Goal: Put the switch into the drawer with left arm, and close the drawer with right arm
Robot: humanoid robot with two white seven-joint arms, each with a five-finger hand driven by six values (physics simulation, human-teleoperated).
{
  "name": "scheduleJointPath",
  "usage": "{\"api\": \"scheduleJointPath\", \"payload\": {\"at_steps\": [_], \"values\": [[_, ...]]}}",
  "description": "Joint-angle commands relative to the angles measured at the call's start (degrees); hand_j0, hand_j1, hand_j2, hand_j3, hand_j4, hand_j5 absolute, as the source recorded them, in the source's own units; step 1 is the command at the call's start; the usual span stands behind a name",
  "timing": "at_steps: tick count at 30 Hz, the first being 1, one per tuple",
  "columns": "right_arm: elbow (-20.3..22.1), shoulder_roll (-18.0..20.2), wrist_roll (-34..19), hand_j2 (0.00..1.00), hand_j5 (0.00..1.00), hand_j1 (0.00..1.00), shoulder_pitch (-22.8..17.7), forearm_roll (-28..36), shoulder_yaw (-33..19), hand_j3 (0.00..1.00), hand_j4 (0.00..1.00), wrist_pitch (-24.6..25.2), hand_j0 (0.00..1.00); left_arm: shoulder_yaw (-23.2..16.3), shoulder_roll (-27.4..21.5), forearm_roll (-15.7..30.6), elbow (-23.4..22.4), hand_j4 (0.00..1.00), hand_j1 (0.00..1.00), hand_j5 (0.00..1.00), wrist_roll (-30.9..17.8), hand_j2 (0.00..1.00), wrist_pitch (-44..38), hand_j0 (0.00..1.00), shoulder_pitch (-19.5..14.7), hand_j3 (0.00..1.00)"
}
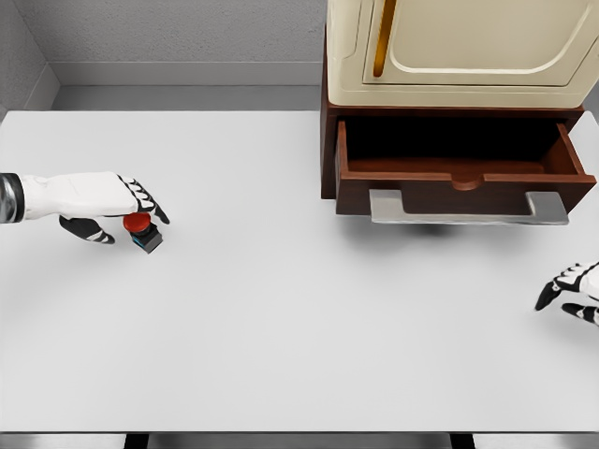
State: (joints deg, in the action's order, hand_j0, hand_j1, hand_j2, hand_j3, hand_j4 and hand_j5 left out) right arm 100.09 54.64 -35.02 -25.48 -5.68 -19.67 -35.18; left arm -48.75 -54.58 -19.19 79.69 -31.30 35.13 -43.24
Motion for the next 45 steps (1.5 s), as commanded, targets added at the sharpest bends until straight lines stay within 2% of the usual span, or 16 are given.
{"api": "scheduleJointPath", "payload": {"at_steps": [1, 3, 6, 8, 9, 14, 18, 23, 30, 33, 37, 40, 45], "values": [[0.0, -1.4, 0.0, 0.53, 0.53, 0.53, 0.0, 0.4, -2.7, 0.53, 0.53, 0.2, 0.53, 0.0, -0.1, 0.3, 0.1, 0.80, 0.80, 0.80, 0.0, 0.80, -0.1, 0.80, 0.0, 0.80], [0.1, -2.3, 0.0, 0.53, 0.53, 0.53, -1.3, 0.5, -5.2, 0.53, 0.53, 0.2, 0.53, 0.1, -0.1, 0.4, 0.1, 0.80, 0.80, 0.80, 0.0, 0.80, -0.1, 0.80, 0.0, 0.80], [0.1, -2.5, 0.0, 0.53, 0.53, 0.53, -1.4, 0.6, -5.3, 0.53, 0.53, 0.2, 0.53, -0.1, 0.0, 0.4, 0.2, 0.79, 0.79, 0.79, 0.0, 0.79, -0.1, 0.79, 0.0, 0.79], [0.1, -2.5, 0.0, 0.53, 0.53, 0.53, -1.4, 0.6, -5.2, 0.53, 0.53, 0.2, 0.53, -0.1, 0.0, 0.4, 0.2, 0.71, 0.71, 0.71, 0.0, 0.71, -0.1, 0.71, 0.0, 0.71], [0.1, -2.5, 0.0, 0.53, 0.53, 0.53, -1.4, 0.6, -5.2, 0.53, 0.53, 0.2, 0.53, -0.1, 0.0, 0.4, 0.2, 0.70, 0.70, 0.70, 0.0, 0.70, -0.1, 0.70, 0.0, 0.70], [0.2, -2.5, 0.0, 0.55, 0.55, 0.55, -1.4, 0.6, -5.1, 0.55, 0.55, 0.2, 0.55, -0.1, 0.0, 0.4, 0.2, 0.69, 0.69, 0.69, 0.0, 0.69, -0.1, 0.69, 0.1, 0.69], [0.3, -2.5, 0.0, 0.55, 0.55, 0.55, -1.4, 0.6, -5.1, 0.55, 0.55, 0.2, 0.55, -0.1, 0.0, 0.4, 0.2, 0.54, 0.54, 0.54, 0.0, 0.54, -0.1, 0.54, 0.1, 0.54], [0.3, -2.5, 0.0, 0.55, 0.55, 0.55, -1.4, 0.6, -5.1, 0.55, 0.55, 0.2, 0.55, -0.1, 0.0, 0.4, 0.2, 0.40, 0.40, 0.40, 0.0, 0.40, -0.1, 0.40, 0.1, 0.40], [0.4, -2.5, 0.0, 0.56, 0.56, 0.56, -1.4, 0.6, -5.0, 0.56, 0.56, 0.2, 0.56, -0.2, -0.1, 0.7, 1.5, 0.40, 0.40, 0.40, 0.2, 0.40, -0.1, 0.40, -0.9, 0.40], [0.3, -2.5, 0.0, 0.56, 0.56, 0.56, -1.4, 0.6, -5.0, 0.56, 0.56, 0.2, 0.56, -1.4, -0.1, 1.1, 2.6, 0.40, 0.40, 0.40, 0.2, 0.40, -0.1, 0.40, -3.3, 0.40], [0.4, -2.5, 0.0, 0.56, 0.56, 0.56, -1.4, 0.6, -5.0, 0.56, 0.56, 0.2, 0.56, -1.5, -0.1, 1.3, 8.1, 0.40, 0.40, 0.40, 0.2, 0.40, -0.1, 0.40, -6.2, 0.40], [0.4, -2.5, 0.0, 0.56, 0.56, 0.56, -1.4, 0.6, -5.0, 0.56, 0.56, 0.2, 0.56, -1.6, 1.0, 2.1, 10.2, 0.40, 0.40, 0.40, 0.2, 0.40, -0.1, 0.40, -7.6, 0.40], [0.4, -2.5, 0.0, 0.56, 0.56, 0.56, -1.4, 0.6, -4.9, 0.56, 0.56, 0.2, 0.56, -1.7, 3.4, 4.7, 10.9, 0.40, 0.40, 0.40, 0.4, 0.40, -0.1, 0.40, -10.5, 0.40]]}}
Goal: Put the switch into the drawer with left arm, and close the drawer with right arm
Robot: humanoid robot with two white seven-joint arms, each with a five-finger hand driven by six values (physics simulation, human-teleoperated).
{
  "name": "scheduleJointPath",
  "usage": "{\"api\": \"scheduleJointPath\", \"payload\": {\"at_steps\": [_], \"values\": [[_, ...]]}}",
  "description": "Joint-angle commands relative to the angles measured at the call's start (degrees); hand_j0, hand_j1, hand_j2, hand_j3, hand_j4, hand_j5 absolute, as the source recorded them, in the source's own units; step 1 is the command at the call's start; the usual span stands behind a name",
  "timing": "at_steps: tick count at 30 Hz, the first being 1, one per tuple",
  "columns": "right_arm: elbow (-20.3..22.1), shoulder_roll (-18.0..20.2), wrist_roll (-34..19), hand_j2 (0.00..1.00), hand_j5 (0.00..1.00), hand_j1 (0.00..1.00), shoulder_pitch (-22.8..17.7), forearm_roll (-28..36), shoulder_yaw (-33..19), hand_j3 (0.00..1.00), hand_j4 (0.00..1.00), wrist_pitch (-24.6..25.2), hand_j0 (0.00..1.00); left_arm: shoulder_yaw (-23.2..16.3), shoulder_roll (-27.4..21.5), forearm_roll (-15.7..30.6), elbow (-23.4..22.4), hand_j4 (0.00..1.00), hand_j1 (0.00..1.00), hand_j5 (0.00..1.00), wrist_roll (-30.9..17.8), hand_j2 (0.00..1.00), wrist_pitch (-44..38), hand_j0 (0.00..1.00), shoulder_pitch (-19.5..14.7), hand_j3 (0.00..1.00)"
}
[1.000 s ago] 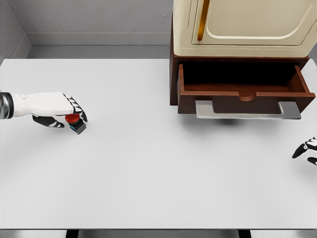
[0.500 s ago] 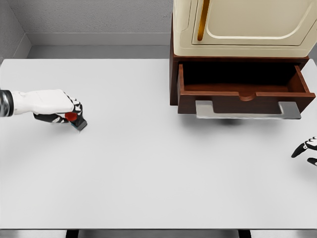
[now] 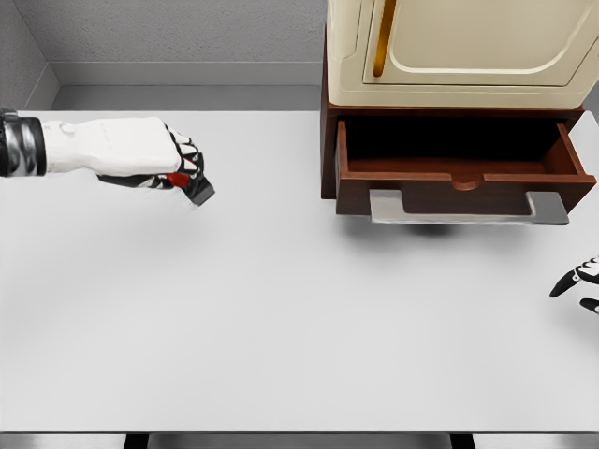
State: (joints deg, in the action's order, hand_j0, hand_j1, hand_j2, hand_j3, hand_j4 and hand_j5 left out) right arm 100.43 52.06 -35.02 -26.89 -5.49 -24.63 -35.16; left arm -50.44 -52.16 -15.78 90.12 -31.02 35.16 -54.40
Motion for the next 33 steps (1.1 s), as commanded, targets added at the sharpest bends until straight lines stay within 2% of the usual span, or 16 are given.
{"api": "scheduleJointPath", "payload": {"at_steps": [1, 3, 7, 11, 16, 22, 28, 30, 32, 33], "values": [[0.0, 0.1, 0.0, 0.56, 0.56, 0.56, 0.0, 0.4, 0.0, 0.56, 0.56, 0.2, 0.56, 0.0, 2.0, 1.6, 0.4, 0.40, 0.40, 0.40, 0.1, 0.40, -0.2, 0.40, -0.2, 0.40], [0.0, 0.1, 0.0, 0.56, 0.56, 0.56, 0.0, 0.4, 0.0, 0.56, 0.56, 0.2, 0.56, -3.1, 3.6, 2.5, 0.0, 0.40, 0.40, 0.40, 0.0, 0.40, -0.2, 0.40, -3.0, 0.40], [0.0, 0.1, 0.0, 0.56, 0.56, 0.56, 0.0, 0.4, 0.0, 0.56, 0.56, 0.2, 0.56, -3.3, 5.9, 5.7, -0.2, 0.40, 0.40, 0.40, 0.0, 0.40, -0.2, 0.40, -4.8, 0.40], [0.0, 0.1, 0.0, 0.56, 0.56, 0.56, 0.0, 0.4, 0.1, 0.56, 0.56, 0.2, 0.56, -3.3, 9.5, 6.2, -0.8, 0.40, 0.40, 0.40, 0.0, 0.40, -0.2, 0.40, -7.4, 0.40], [0.0, 0.1, 0.0, 0.56, 0.56, 0.56, 0.0, 0.4, 0.1, 0.56, 0.56, 0.2, 0.56, -3.3, 10.1, 11.9, -0.8, 0.40, 0.40, 0.40, -0.1, 0.40, -0.2, 0.40, -9.9, 0.40], [0.1, 0.1, 0.0, 0.56, 0.56, 0.56, 0.0, 0.4, 0.1, 0.56, 0.56, 0.2, 0.56, -3.3, 14.8, 11.7, -2.3, 0.40, 0.40, 0.40, -0.8, 0.40, -0.2, 0.40, -11.2, 0.40], [0.2, 0.1, 0.0, 0.56, 0.56, 0.56, 0.0, 0.4, 0.3, 0.56, 0.56, 0.2, 0.56, -3.4, 24.2, 11.5, -5.7, 0.40, 0.40, 0.40, -2.7, 0.40, -0.2, 0.40, -14.1, 0.40], [0.2, 0.1, 0.0, 0.56, 0.56, 0.56, 0.0, 0.4, 0.3, 0.56, 0.56, 0.2, 0.56, -3.3, 28.7, 12.2, -9.6, 0.40, 0.40, 0.40, -4.0, 0.40, -0.2, 0.40, -16.7, 0.40], [0.2, 0.1, 0.0, 0.56, 0.56, 0.56, 0.0, 0.4, 0.3, 0.56, 0.56, 0.2, 0.56, -3.3, 35.5, 12.0, -18.7, 0.40, 0.40, 0.40, -4.0, 0.40, -0.2, 0.40, -18.0, 0.40], [0.2, 0.0, 0.0, 0.56, 0.56, 0.56, 0.0, 0.4, 0.3, 0.56, 0.56, 0.2, 0.56, -3.3, 37.5, 12.0, -22.9, 0.40, 0.40, 0.40, -4.0, 0.40, -0.2, 0.40, -18.2, 0.40]]}}
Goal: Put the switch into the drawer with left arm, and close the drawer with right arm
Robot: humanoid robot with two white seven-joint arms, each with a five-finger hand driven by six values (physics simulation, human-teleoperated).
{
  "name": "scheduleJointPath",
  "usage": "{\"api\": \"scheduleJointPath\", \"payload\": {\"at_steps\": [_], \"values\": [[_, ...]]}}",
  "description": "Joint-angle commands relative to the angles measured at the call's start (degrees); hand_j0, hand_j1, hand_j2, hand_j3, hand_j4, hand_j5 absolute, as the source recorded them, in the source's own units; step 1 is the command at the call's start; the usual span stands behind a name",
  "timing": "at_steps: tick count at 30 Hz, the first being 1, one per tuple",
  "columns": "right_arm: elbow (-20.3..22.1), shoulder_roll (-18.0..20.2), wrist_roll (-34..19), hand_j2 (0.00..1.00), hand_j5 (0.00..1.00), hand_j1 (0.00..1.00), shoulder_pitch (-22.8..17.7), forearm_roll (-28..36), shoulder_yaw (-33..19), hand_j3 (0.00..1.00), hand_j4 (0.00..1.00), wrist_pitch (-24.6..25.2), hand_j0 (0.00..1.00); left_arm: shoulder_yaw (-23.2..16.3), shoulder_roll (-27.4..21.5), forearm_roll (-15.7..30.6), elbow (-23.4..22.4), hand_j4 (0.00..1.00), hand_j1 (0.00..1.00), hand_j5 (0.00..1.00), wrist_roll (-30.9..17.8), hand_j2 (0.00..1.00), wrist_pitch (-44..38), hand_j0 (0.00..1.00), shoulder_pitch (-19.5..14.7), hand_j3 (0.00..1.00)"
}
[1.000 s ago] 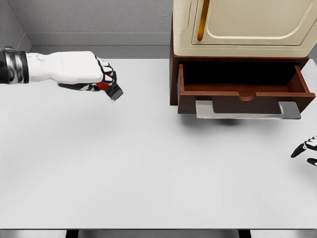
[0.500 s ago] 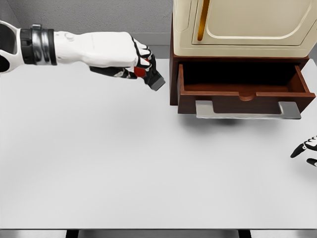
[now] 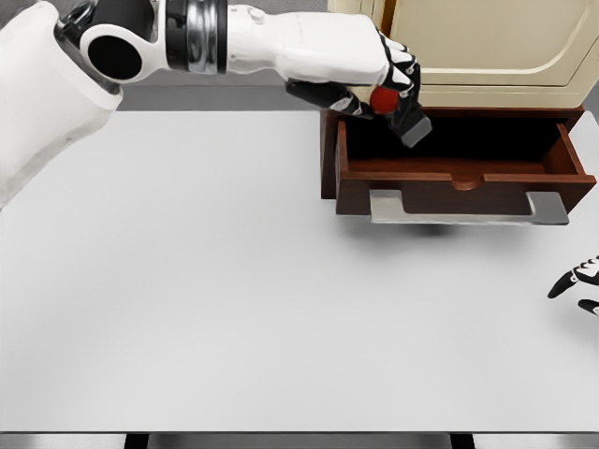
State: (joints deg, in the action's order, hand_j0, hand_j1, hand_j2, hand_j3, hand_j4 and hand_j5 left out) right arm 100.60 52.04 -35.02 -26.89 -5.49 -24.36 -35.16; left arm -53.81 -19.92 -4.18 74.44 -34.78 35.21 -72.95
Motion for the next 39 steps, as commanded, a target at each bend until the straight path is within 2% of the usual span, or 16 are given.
{"api": "scheduleJointPath", "payload": {"at_steps": [1, 3, 9, 12, 13, 16, 20, 23, 26, 32, 34, 35, 37, 38, 39], "values": [[0.0, 0.0, 0.0, 0.56, 0.56, 0.56, 0.0, 0.4, 0.0, 0.56, 0.56, 0.2, 0.56, 0.1, 6.0, 0.3, -9.0, 0.40, 0.40, 0.40, -0.2, 0.40, -0.2, 0.40, 0.0, 0.40], [0.0, 0.1, 0.0, 0.56, 0.56, 0.56, 0.0, 0.4, 0.0, 0.56, 0.56, 0.2, 0.56, 0.1, 7.5, 0.0, -11.0, 0.40, 0.40, 0.40, -0.2, 0.40, -0.2, 0.40, -0.3, 0.40], [0.0, 0.0, 0.0, 0.56, 0.56, 0.56, 0.0, 0.4, 0.0, 0.56, 0.56, 0.2, 0.56, 0.1, 8.8, 0.0, -11.5, 0.40, 0.40, 0.40, -0.2, 0.40, -0.2, 0.40, -0.5, 0.40], [0.0, 0.0, 0.0, 0.56, 0.56, 0.56, 0.0, 0.5, 0.0, 0.56, 0.56, 0.2, 0.56, 0.1, 8.8, -0.1, -11.5, 0.46, 0.46, 0.46, -0.2, 0.46, -0.2, 0.46, -0.4, 0.46], [0.0, 0.0, 0.0, 0.56, 0.56, 0.56, 0.0, 0.4, 0.0, 0.56, 0.56, 0.2, 0.56, 0.1, 8.8, -0.1, -11.5, 0.54, 0.54, 0.54, -0.2, 0.54, -0.2, 0.54, -0.4, 0.54], [0.0, 0.0, 0.0, 0.56, 0.56, 0.56, 0.0, 0.4, 0.0, 0.56, 0.56, 0.2, 0.56, 0.1, 8.8, -0.1, -11.6, 0.67, 0.67, 0.67, -0.2, 0.67, -0.2, 0.67, -0.4, 0.67], [0.0, 0.0, 0.0, 0.56, 0.56, 0.56, -0.1, 0.4, 0.0, 0.56, 0.56, 0.2, 0.56, 0.1, 8.8, -0.1, -11.5, 0.71, 0.71, 0.71, -0.2, 0.71, -0.2, 0.71, -0.4, 0.71], [0.0, 0.0, 0.0, 0.56, 0.56, 0.56, -0.1, 0.4, 0.0, 0.56, 0.56, 0.2, 0.56, 0.1, 8.8, 0.0, -11.6, 0.81, 0.81, 0.81, -0.2, 0.81, -0.2, 0.81, -0.4, 0.81], [0.1, 0.0, 0.0, 0.56, 0.56, 0.56, -0.2, 0.4, 0.0, 0.56, 0.56, 0.2, 0.56, 0.1, 8.8, 0.0, -11.6, 0.87, 0.87, 0.87, -0.2, 0.87, -0.2, 0.87, -0.3, 0.87], [0.0, 0.0, 0.0, 0.56, 0.56, 0.56, -0.2, 0.4, 0.0, 0.56, 0.56, 0.2, 0.56, 0.1, 8.9, 0.0, -11.2, 0.91, 0.91, 0.91, -0.2, 0.91, -0.2, 0.91, -0.4, 0.91], [0.1, 0.0, 0.0, 0.56, 0.56, 0.56, -0.2, 0.5, 0.0, 0.56, 0.56, 0.2, 0.56, 0.1, 9.2, 0.4, -8.5, 0.93, 0.93, 0.93, -0.2, 0.93, -0.2, 0.93, -0.4, 0.93], [0.1, 0.0, 0.0, 0.56, 0.56, 0.56, -0.3, 0.5, 0.0, 0.56, 0.56, 0.2, 0.56, 0.1, 8.7, 1.7, -4.6, 0.98, 0.98, 0.98, -0.2, 0.98, -0.2, 0.98, -0.4, 0.98], [0.0, 0.0, 0.0, 0.56, 0.56, 0.56, -0.3, 0.8, 0.0, 0.56, 0.56, 0.2, 0.56, 0.1, 7.2, 2.5, 2.4, 1.00, 1.00, 1.00, -0.2, 1.00, -0.2, 1.00, -0.4, 1.00], [0.0, 0.0, 0.0, 0.56, 0.56, 0.56, -0.3, 1.3, 0.0, 0.56, 0.56, 0.2, 0.56, 0.1, 4.9, 2.6, 5.4, 1.00, 1.00, 1.00, -0.2, 1.00, -0.2, 1.00, -0.1, 1.00], [0.1, 0.0, 0.0, 0.56, 0.56, 0.56, -0.3, 2.0, 0.0, 0.56, 0.56, 0.2, 0.56, 0.2, 2.1, 3.6, 10.4, 1.00, 1.00, 1.00, -0.2, 1.00, -0.2, 1.00, 0.2, 1.00]]}}
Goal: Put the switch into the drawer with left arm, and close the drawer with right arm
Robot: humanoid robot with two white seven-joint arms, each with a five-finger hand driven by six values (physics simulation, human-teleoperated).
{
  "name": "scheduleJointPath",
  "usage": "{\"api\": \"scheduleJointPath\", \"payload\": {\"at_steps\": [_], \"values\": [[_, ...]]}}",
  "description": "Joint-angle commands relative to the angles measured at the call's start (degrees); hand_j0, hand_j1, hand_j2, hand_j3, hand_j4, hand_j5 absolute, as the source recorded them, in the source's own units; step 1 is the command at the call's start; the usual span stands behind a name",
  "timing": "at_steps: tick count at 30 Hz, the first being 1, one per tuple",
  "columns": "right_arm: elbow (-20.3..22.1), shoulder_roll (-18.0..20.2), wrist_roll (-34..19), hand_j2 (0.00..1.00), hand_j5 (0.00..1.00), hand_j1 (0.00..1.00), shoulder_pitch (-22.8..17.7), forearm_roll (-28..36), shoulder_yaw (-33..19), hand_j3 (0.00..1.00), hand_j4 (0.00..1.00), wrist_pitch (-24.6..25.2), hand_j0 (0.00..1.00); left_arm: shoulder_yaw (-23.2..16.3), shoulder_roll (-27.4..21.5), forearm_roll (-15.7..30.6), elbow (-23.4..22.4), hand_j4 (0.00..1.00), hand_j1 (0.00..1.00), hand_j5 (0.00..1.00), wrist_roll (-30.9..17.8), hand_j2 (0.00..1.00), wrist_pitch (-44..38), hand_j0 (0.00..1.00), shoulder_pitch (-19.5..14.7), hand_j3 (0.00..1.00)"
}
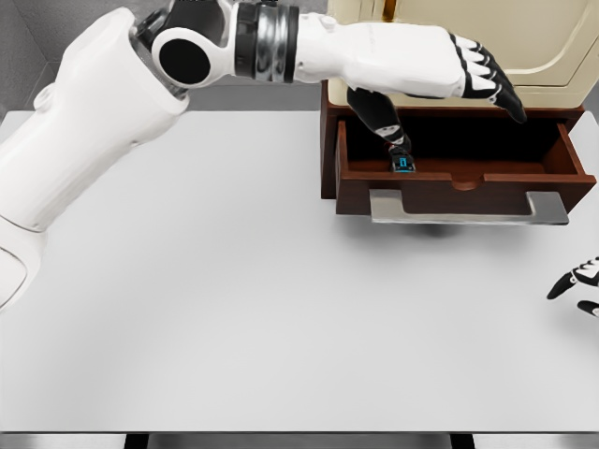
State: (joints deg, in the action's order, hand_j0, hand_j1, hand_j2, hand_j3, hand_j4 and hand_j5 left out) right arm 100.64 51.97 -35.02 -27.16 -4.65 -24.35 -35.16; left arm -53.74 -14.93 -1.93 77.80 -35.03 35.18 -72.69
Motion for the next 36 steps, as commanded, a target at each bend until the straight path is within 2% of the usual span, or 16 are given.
{"api": "scheduleJointPath", "payload": {"at_steps": [1, 3, 4, 5, 8, 9, 10, 11, 12, 14, 18, 21, 28, 32, 36], "values": [[0.1, 0.1, 0.0, 0.55, 0.55, 0.55, 0.0, 1.7, 0.0, 0.55, 0.55, 0.2, 0.55, 0.1, -7.3, 2.8, 11.2, 1.00, 1.00, 1.00, 0.0, 1.00, -0.2, 1.00, 0.0, 1.00], [0.1, 0.2, 0.0, 0.54, 0.54, 0.54, 0.1, 2.1, 0.0, 0.54, 0.54, 0.2, 0.54, 0.0, -18.7, 4.9, 18.7, 1.00, 1.00, 1.00, 0.0, 1.00, -0.2, 1.00, -0.1, 1.00], [0.1, 0.2, 0.0, 0.54, 0.54, 0.54, 0.2, 2.1, 0.3, 0.54, 0.54, 0.2, 0.54, 0.0, -20.6, 4.9, 19.3, 1.00, 1.00, 1.00, 0.0, 1.00, -0.2, 1.00, -0.1, 1.00], [0.1, 0.3, 0.0, 0.54, 0.54, 0.54, 0.4, 2.1, 0.4, 0.54, 0.54, 0.2, 0.54, -0.1, -24.8, 4.7, 19.0, 1.00, 1.00, 1.00, 0.0, 1.00, -0.2, 1.00, 0.2, 1.00], [0.1, 0.7, 0.0, 0.54, 0.54, 0.54, 1.5, 2.0, 1.8, 0.54, 0.54, 0.2, 0.54, 0.4, -39.1, 4.9, 18.4, 1.00, 1.00, 1.00, 0.0, 1.00, -0.2, 1.00, 8.4, 1.00], [0.1, 0.8, 0.0, 0.54, 0.54, 0.54, 2.1, 2.0, 2.0, 0.54, 0.54, 0.2, 0.54, 0.6, -41.6, 4.9, 17.0, 1.00, 1.00, 1.00, 0.0, 1.00, -0.2, 1.00, 12.0, 1.00], [0.1, 0.8, 0.0, 0.54, 0.54, 0.54, 2.5, 2.0, 2.1, 0.54, 0.54, 0.2, 0.54, 0.5, -41.6, 4.7, 13.3, 1.00, 1.00, 1.00, 0.0, 1.00, -0.2, 1.00, 14.9, 1.00], [0.1, 0.8, 0.0, 0.54, 0.54, 0.54, 2.9, 2.0, 2.1, 0.54, 0.54, 0.2, 0.54, 0.7, -41.1, 4.6, 9.5, 1.00, 1.00, 1.00, 0.0, 1.00, -0.2, 1.00, 15.8, 1.00], [0.1, 0.8, 0.0, 0.54, 0.54, 0.54, 3.8, 2.1, 2.1, 0.54, 0.54, 0.2, 0.54, 1.4, -41.1, 4.6, 8.7, 1.00, 1.00, 1.00, 0.0, 1.00, -0.2, 1.00, 16.0, 1.00], [0.1, 0.9, 0.0, 0.54, 0.54, 0.54, 4.6, 2.1, 2.1, 0.54, 0.54, 0.2, 0.54, 1.3, -40.4, 4.0, 8.8, 1.00, 1.00, 1.00, 0.0, 1.00, -0.2, 1.00, 17.6, 1.00], [0.1, 0.9, 0.0, 0.55, 0.55, 0.55, 6.4, 2.1, 2.5, 0.55, 0.55, 0.2, 0.55, 0.9, -39.7, 3.8, 9.2, 1.00, 1.00, 1.00, 0.0, 1.00, -0.2, 1.00, 18.6, 1.00], [0.1, 2.0, 0.0, 0.55, 0.55, 0.55, 9.8, 2.1, 6.6, 0.55, 0.55, 0.2, 0.55, 1.1, -39.7, 3.8, 9.2, 1.00, 1.00, 1.00, 0.0, 1.00, -0.2, 1.00, 18.6, 1.00], [0.1, 2.2, 0.0, 0.55, 0.55, 0.55, 11.2, 2.1, 7.1, 0.55, 0.55, 0.2, 0.55, 1.1, -39.7, 3.8, 8.9, 1.00, 1.00, 1.00, 0.0, 1.00, -0.2, 1.00, 18.6, 1.00], [0.1, 2.3, 0.0, 0.57, 0.57, 0.57, 10.7, 2.1, 7.1, 0.57, 0.57, 0.2, 0.57, 1.1, -39.7, 3.8, 8.9, 1.00, 1.00, 1.00, 0.0, 1.00, -0.2, 1.00, 18.6, 1.00], [0.1, 2.3, 0.0, 0.53, 0.53, 0.53, 10.3, 2.0, 8.6, 0.53, 0.53, 0.2, 0.53, 1.1, -39.7, 3.7, 8.8, 1.00, 1.00, 1.00, 0.0, 1.00, -0.2, 1.00, 18.6, 1.00]]}}
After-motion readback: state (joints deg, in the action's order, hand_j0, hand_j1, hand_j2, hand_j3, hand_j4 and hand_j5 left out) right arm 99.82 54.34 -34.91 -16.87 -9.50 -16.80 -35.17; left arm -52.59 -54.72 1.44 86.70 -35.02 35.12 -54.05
